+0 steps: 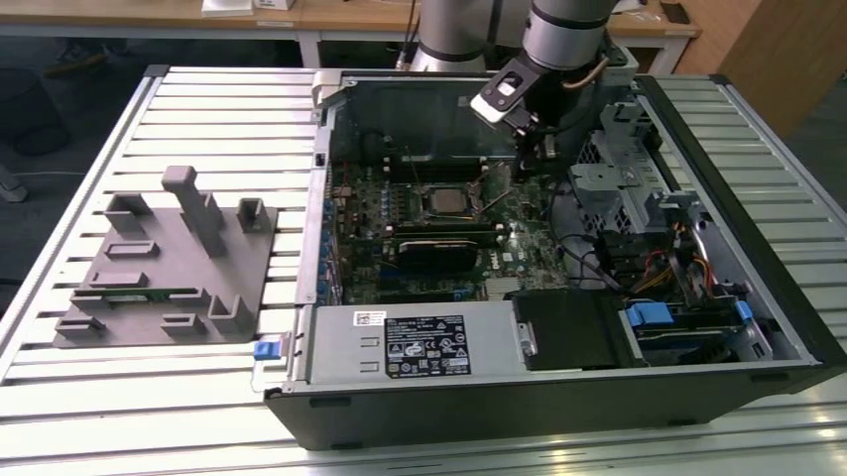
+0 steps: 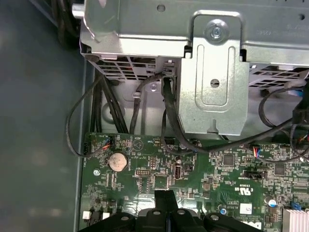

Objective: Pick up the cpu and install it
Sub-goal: 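Close the cpu cover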

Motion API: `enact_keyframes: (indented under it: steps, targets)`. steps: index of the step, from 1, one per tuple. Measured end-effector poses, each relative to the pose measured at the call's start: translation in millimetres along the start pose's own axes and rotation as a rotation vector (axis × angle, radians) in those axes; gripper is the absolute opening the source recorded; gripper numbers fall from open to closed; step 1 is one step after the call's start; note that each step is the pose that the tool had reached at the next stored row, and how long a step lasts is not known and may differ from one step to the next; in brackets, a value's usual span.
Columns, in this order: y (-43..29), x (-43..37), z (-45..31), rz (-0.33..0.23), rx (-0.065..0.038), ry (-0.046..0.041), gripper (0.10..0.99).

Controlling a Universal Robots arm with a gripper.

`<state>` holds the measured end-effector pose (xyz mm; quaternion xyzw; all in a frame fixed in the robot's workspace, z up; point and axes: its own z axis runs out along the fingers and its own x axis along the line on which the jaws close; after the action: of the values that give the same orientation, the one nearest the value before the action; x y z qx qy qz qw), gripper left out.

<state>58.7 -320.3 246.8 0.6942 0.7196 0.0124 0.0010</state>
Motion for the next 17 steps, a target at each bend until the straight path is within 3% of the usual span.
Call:
enact_keyframes:
  steps: [17]
  targets:
    - [-10.1, 0.3, 0.8, 0.000, 0.000, 0.0000, 0.106]
